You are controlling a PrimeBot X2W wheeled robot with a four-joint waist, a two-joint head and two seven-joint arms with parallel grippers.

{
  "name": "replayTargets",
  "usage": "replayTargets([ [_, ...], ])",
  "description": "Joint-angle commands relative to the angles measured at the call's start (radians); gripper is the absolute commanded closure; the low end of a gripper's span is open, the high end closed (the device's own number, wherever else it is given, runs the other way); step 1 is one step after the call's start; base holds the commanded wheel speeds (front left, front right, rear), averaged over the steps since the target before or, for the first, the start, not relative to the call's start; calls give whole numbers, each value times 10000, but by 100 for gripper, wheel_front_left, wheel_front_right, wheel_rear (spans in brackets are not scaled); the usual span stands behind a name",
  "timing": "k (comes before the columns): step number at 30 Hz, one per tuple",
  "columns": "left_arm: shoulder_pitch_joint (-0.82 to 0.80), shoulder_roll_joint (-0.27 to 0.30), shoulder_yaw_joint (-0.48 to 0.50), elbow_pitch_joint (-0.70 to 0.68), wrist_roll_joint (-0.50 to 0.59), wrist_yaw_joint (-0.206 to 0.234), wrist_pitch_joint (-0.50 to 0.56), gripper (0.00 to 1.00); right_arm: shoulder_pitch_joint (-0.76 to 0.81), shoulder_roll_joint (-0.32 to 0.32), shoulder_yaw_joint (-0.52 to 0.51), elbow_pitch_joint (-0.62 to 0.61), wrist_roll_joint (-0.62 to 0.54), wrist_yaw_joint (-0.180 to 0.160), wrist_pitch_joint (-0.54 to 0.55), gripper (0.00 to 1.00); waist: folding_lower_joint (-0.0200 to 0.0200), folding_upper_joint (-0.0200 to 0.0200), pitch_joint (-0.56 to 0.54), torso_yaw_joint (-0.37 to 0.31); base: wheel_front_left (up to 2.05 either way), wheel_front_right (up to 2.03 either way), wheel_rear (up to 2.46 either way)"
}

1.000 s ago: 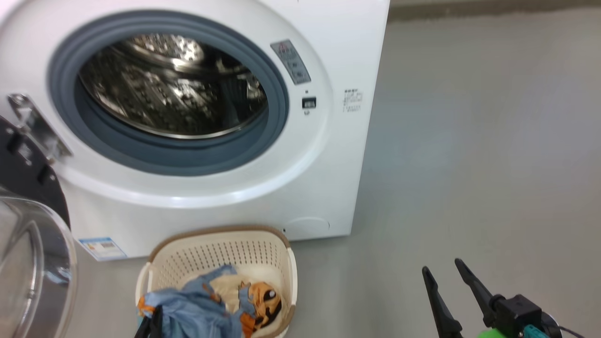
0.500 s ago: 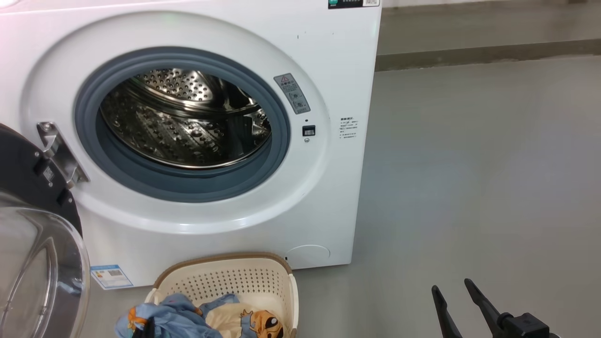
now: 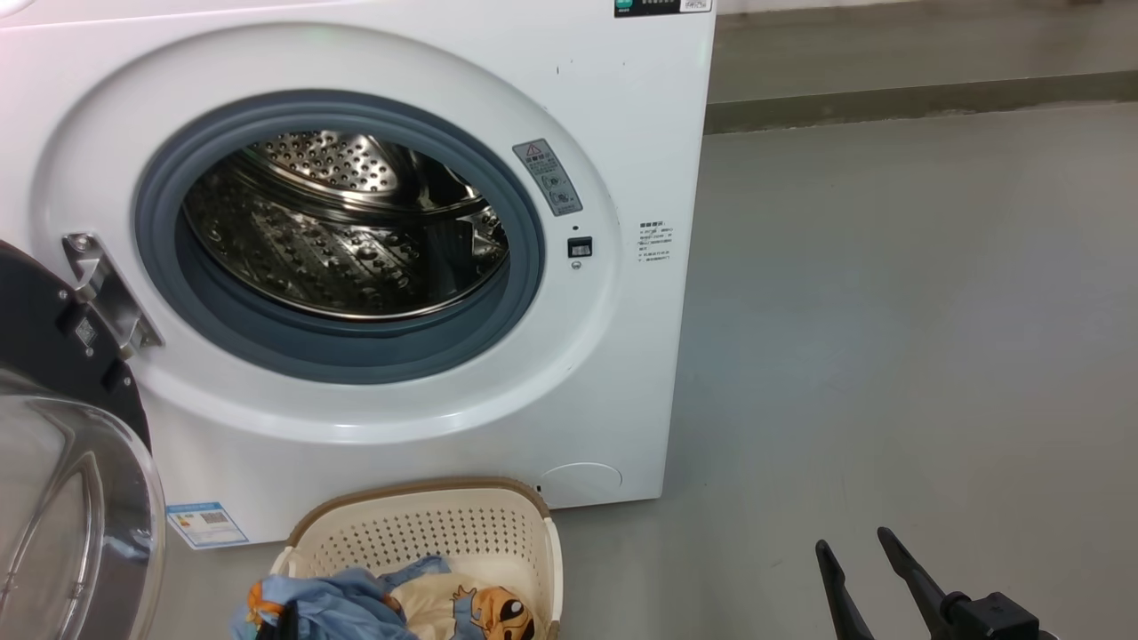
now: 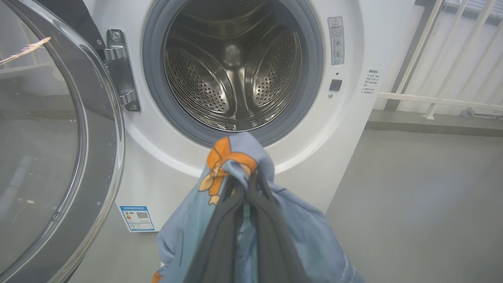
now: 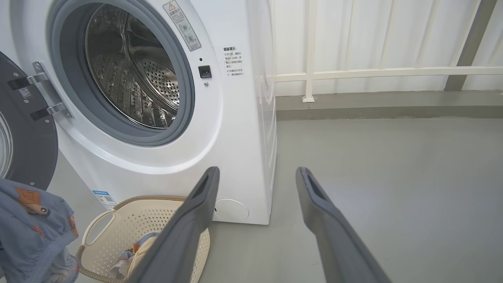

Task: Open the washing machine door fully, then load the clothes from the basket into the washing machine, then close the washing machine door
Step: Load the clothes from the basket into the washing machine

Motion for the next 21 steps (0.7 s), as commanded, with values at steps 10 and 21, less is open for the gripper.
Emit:
replayTargets([
  [10, -778, 26, 97, -344, -254, 32, -66, 100, -261, -36, 346, -270, 132, 88, -49, 0, 0, 0, 267, -148, 0, 0, 0],
  [21, -3105, 190, 191, 925, -161, -286, -66, 100, -590, -35, 589, -237, 434, 88, -49, 0, 0, 0, 937, -762, 0, 0, 0],
])
